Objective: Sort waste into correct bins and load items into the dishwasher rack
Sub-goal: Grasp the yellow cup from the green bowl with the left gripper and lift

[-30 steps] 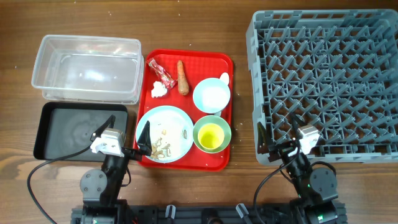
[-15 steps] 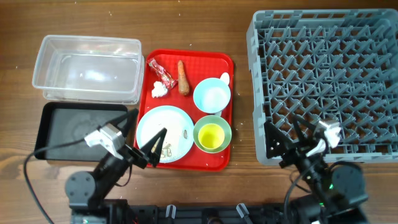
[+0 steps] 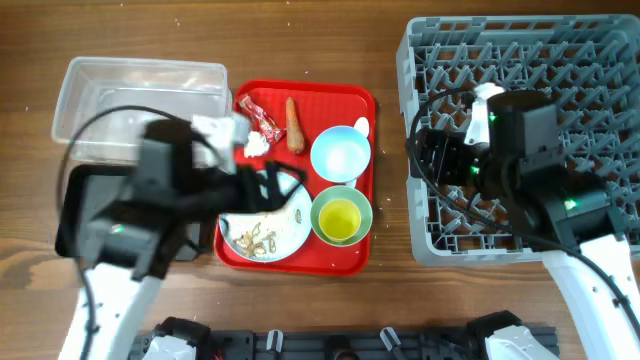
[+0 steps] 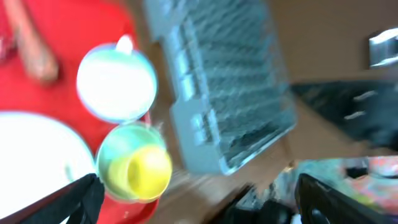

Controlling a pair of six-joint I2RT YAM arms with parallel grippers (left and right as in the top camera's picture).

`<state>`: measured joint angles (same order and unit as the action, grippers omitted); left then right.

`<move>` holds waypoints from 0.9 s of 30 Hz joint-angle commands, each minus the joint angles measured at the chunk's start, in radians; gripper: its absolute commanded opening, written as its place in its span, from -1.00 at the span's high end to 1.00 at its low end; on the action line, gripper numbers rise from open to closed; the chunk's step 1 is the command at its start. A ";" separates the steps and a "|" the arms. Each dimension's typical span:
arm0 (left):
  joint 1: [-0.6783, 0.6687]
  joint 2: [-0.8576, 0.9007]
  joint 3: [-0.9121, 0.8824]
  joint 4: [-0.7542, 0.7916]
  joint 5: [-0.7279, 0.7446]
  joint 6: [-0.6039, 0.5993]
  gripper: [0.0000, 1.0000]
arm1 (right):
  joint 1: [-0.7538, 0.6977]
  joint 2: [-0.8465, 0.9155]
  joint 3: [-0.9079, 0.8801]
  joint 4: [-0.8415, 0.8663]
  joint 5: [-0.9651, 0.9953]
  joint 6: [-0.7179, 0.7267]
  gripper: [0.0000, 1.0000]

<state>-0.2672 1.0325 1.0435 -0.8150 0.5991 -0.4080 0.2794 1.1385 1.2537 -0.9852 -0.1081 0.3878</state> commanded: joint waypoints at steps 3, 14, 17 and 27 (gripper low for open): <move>-0.469 0.183 0.002 -0.072 -0.551 -0.026 -1.00 | -0.003 0.003 0.025 -0.031 0.097 0.114 -1.00; -0.551 0.513 0.002 0.050 -0.664 -0.053 -0.33 | -0.002 0.003 0.025 -0.052 0.094 0.109 -0.99; -0.551 0.515 0.002 0.061 -0.664 -0.053 0.38 | -0.002 0.003 0.025 -0.052 0.094 0.109 -0.99; -0.550 0.585 0.003 0.059 -0.665 -0.051 0.92 | -0.002 0.003 0.025 -0.051 0.093 0.110 -0.99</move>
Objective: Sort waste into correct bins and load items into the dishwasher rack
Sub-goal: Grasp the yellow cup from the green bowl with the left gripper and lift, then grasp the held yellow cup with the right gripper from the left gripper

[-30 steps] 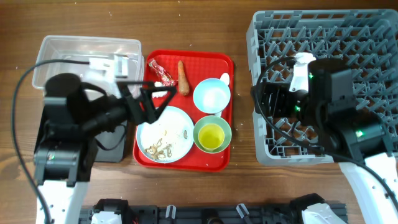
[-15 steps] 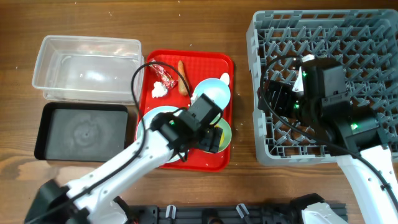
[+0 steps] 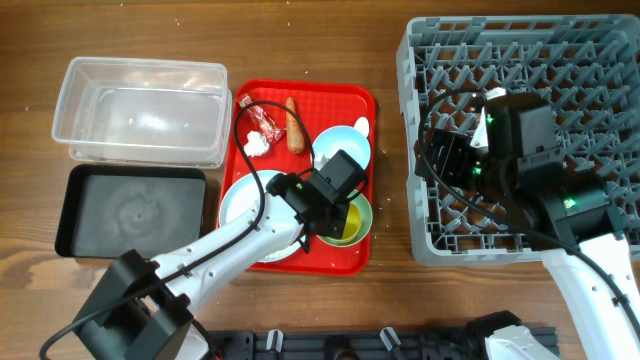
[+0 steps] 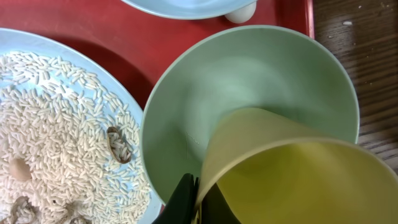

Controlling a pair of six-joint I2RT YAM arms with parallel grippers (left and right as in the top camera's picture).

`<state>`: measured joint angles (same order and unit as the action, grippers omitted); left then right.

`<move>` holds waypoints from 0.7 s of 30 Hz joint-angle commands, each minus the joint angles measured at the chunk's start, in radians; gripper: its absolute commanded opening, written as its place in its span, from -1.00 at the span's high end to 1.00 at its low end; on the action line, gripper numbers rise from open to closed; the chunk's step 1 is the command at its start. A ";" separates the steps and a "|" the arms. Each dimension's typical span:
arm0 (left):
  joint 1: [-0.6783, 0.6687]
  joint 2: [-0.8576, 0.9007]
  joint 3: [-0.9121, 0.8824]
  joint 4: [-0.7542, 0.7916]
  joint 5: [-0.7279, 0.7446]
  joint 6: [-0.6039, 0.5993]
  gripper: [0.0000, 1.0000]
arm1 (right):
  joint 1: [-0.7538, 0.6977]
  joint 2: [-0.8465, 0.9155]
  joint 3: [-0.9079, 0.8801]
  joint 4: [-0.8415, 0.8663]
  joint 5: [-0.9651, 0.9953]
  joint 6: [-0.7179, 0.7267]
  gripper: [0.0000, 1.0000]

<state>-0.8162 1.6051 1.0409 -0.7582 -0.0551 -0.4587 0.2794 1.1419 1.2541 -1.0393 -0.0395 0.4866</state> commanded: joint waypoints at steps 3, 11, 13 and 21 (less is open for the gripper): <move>0.015 -0.051 0.074 -0.035 -0.010 0.002 0.92 | -0.002 0.000 0.025 0.001 0.025 0.011 -1.00; 0.339 -0.310 0.307 -0.167 0.397 0.010 0.92 | -0.002 0.000 0.025 0.003 0.024 0.011 -1.00; 0.597 -0.324 0.307 -0.103 0.990 0.010 0.92 | -0.002 0.000 0.025 0.049 -0.038 0.005 -1.00; 0.727 -0.264 0.307 -0.049 1.546 0.041 0.92 | -0.002 0.000 0.025 0.392 -1.106 -0.464 -0.81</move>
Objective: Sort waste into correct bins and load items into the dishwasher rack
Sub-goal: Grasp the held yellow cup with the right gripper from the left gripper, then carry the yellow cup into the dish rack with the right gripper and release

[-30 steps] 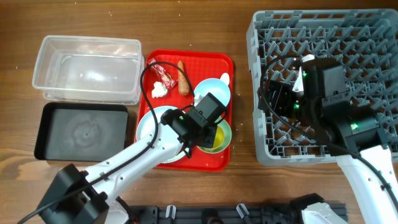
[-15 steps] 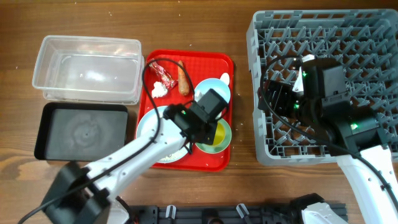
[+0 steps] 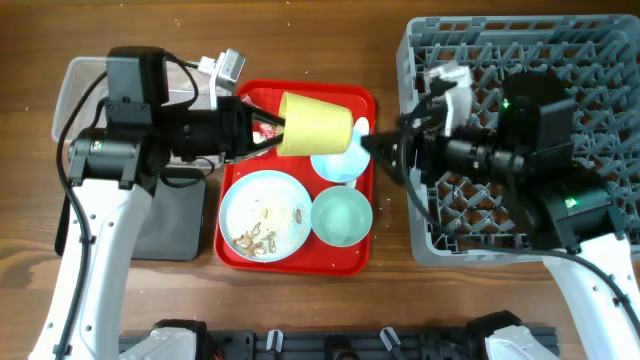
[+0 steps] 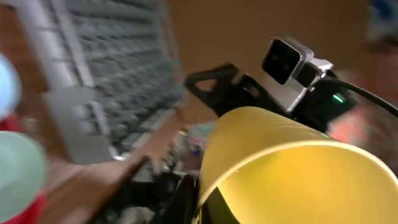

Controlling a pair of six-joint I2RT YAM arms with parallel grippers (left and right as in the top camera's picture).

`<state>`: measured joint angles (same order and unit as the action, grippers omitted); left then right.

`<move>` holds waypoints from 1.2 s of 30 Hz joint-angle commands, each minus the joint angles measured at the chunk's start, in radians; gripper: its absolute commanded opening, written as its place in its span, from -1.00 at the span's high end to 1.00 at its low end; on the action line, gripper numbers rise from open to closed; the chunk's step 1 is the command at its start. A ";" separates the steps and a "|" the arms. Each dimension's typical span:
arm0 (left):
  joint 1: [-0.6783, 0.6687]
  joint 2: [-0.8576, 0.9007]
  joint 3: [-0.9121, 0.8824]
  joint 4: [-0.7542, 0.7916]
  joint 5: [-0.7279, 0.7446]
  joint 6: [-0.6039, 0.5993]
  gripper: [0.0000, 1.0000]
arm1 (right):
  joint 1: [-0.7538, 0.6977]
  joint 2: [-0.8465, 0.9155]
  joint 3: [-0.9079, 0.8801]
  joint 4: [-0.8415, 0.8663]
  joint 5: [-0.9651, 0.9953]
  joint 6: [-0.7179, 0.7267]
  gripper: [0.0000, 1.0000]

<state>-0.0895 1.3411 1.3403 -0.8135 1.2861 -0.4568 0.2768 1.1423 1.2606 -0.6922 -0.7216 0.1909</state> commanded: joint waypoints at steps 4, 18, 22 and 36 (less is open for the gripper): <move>0.001 0.000 0.008 0.006 0.217 0.054 0.92 | 0.000 -0.001 0.018 0.132 -0.587 -0.168 -0.82; -0.130 0.000 0.008 0.044 0.159 0.057 0.92 | 0.023 0.006 0.017 0.338 -0.550 0.153 -0.67; -0.139 0.000 0.008 0.055 0.175 0.056 0.92 | 0.049 0.050 0.014 0.264 -0.439 0.149 -0.60; -0.062 -0.002 0.008 0.056 0.272 0.061 0.92 | -0.055 0.056 0.014 0.297 -0.566 0.075 -0.92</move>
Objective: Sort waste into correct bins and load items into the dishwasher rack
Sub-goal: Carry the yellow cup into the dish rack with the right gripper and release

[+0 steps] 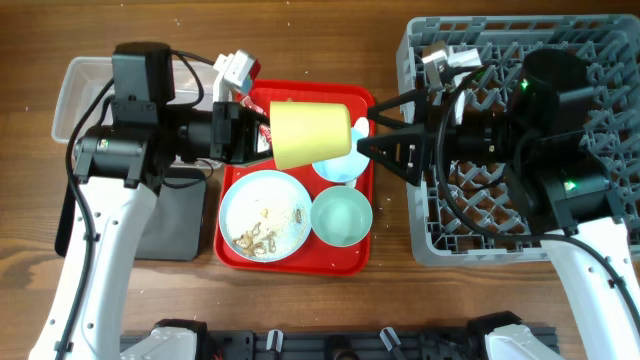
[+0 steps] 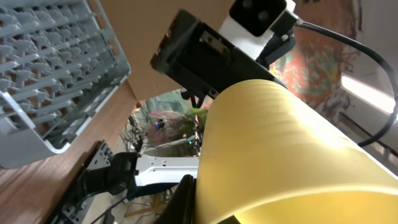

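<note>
In the overhead view, my left gripper [image 1: 266,136] is shut on the rim of a yellow cup [image 1: 311,135], which it holds on its side above the red tray [image 1: 300,262]. The left wrist view shows the yellow cup [image 2: 280,149] filling the frame beside one dark finger [image 2: 186,198]. My right gripper [image 1: 366,134] is open, its two fingers spread just right of the cup's base and apart from it. On the tray lie a plate with food scraps [image 1: 264,208], a green bowl [image 1: 341,216] and a blue bowl [image 1: 336,168], half hidden under the cup.
The grey dishwasher rack [image 1: 600,60] fills the right side under the right arm. At the upper left stands a clear plastic bin [image 1: 75,90], and a black tray [image 1: 165,225] lies below it, both partly covered by the left arm.
My right gripper has opened wide and now sits close to the cup's base. The left gripper still holds the cup sideways, a little lower and more level over the tray.
The yellow cup first stood in the green bowl with my left gripper open over the tray. Then the left gripper was shut on the cup's rim in the bowl. Later it held the cup sideways above the tray, with the right gripper at the tray's right edge, now open at the cup's base.
</note>
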Controlling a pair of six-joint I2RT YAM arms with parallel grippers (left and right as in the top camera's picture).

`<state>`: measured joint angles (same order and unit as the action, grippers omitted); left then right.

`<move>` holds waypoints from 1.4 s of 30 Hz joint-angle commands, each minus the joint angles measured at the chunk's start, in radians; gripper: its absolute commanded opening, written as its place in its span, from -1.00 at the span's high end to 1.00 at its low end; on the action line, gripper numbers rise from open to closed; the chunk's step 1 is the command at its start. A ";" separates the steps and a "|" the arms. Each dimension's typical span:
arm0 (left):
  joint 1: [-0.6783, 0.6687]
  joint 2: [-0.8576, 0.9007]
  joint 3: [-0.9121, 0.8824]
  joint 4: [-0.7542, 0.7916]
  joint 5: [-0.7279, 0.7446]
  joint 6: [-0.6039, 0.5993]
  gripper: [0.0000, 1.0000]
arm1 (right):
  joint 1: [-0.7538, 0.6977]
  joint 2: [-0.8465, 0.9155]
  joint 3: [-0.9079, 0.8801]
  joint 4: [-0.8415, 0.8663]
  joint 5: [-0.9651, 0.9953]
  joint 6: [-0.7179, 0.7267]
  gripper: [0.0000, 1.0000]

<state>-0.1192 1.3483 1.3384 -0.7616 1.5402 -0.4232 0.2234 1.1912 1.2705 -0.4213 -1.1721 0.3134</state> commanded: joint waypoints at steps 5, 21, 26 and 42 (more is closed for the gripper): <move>-0.135 -0.009 0.010 0.034 -0.088 0.027 0.92 | -0.002 0.016 0.003 0.040 -0.250 -0.118 -0.93; -0.181 -0.009 0.010 0.122 -0.199 0.018 0.85 | 0.077 0.030 -0.001 0.010 -0.211 -0.104 -0.15; -0.178 -0.009 0.010 0.124 -0.199 0.019 -1.00 | 0.076 0.010 -0.001 0.009 -0.100 -0.103 -0.15; -0.017 -0.009 0.010 0.111 -0.181 -0.003 -1.00 | -0.346 0.041 0.000 -0.938 1.117 0.034 -0.14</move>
<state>-0.1417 1.3483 1.3392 -0.6506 1.3399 -0.4248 -0.1196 1.1503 1.2667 -1.3354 -0.1486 0.3267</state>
